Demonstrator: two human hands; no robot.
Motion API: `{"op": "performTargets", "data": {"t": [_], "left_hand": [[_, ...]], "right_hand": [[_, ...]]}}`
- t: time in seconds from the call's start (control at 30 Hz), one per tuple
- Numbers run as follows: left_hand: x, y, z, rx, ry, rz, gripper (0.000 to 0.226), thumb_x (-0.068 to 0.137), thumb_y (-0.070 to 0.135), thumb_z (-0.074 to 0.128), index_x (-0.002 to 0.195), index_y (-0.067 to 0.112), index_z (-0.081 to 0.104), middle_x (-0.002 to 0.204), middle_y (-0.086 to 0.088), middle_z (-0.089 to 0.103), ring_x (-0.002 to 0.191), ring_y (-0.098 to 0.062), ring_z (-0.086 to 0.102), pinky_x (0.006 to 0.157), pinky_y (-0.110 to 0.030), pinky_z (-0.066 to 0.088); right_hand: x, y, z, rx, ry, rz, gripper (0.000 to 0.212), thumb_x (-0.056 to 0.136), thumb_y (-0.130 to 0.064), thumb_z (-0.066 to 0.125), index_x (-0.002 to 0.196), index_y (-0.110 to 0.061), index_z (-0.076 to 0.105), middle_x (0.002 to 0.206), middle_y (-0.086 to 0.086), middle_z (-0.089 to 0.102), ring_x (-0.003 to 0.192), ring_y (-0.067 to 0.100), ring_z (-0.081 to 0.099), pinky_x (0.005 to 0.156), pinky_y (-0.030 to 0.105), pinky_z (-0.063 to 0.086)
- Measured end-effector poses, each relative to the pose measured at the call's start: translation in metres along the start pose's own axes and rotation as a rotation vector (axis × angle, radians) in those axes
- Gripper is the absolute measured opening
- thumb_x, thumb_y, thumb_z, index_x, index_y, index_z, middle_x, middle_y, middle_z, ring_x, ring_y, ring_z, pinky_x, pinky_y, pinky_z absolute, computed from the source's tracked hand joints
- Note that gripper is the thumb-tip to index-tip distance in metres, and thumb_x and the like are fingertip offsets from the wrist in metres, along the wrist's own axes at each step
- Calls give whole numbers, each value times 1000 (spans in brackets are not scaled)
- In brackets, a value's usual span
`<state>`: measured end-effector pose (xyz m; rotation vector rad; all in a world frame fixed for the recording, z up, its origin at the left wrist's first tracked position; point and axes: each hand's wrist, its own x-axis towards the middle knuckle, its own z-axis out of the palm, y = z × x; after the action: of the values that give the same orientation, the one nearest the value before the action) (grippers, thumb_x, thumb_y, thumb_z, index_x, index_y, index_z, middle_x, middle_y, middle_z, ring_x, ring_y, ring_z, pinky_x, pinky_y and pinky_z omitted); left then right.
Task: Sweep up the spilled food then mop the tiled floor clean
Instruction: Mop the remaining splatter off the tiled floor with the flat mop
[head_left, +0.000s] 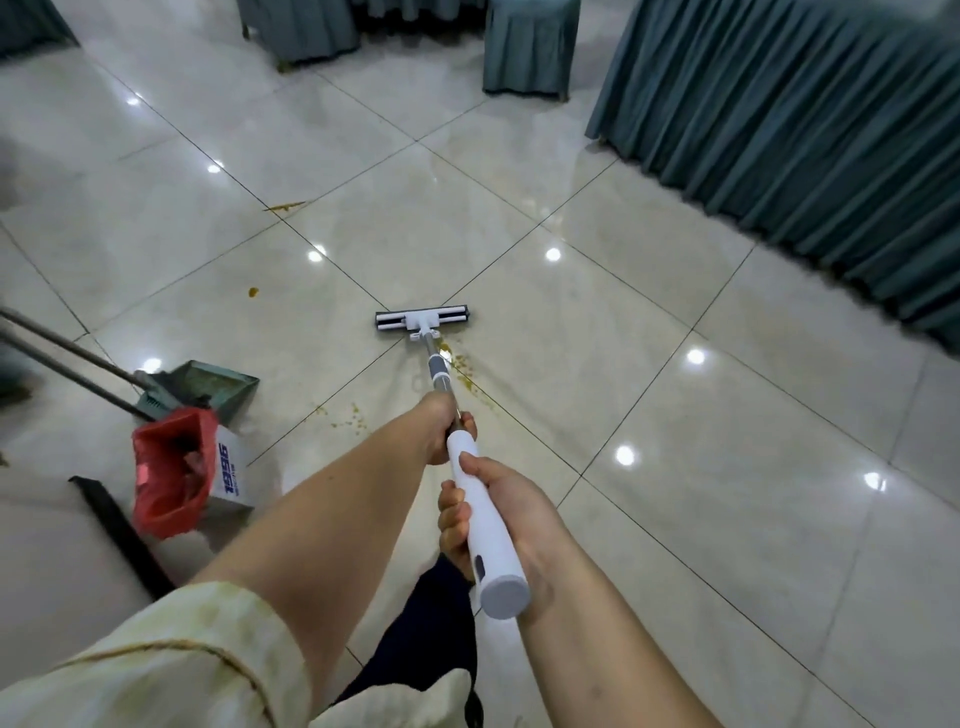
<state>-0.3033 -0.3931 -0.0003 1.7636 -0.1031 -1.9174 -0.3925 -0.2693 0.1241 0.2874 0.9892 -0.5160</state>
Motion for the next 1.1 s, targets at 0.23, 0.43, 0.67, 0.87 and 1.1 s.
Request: {"op": "performTargets", "data": {"t": [0.23,0.43,0.67,0.87,1.1], "left_hand": [[48,72,41,-70,7,2,29,100,37,35,89,11,42,60,-1,39,37,-10,35,36,-12,32],[116,149,63,-63,-10,6,27,99,37,33,95,11,40,60,-1,39,38,-10,36,38,-13,34],[159,199,80,-35,21,43,30,101,34,33,86,9,40,55,-2,40,43,-12,34,43,-18,31],[158,148,121,-262,-22,58,32,100,38,45,83,11,39,63,-1,38,46,-11,36,37,-15,35],[126,62,148,-344,-90,-12,33,101,39,41,84,11,39,68,-2,35,54,-13,35,40,-16,39]], "right_hand": [[31,-95,20,-56,-45,-1,25,92,-25,56,77,-6,49,55,1,44,32,13,41,33,15,37],[81,-181,52,-130,-14,-7,25,93,-26,55,77,-7,50,54,1,45,32,12,41,34,14,35],[124,-240,64,-215,-10,-10,25,92,-28,57,79,-9,49,55,1,46,35,12,40,34,16,35],[99,-253,3,-263,15,-5,25,92,-30,56,82,-7,52,55,1,45,35,12,39,35,16,33],[45,-224,-78,-278,58,7,21,92,-26,55,87,-6,54,55,2,47,37,12,39,35,17,33]]}}
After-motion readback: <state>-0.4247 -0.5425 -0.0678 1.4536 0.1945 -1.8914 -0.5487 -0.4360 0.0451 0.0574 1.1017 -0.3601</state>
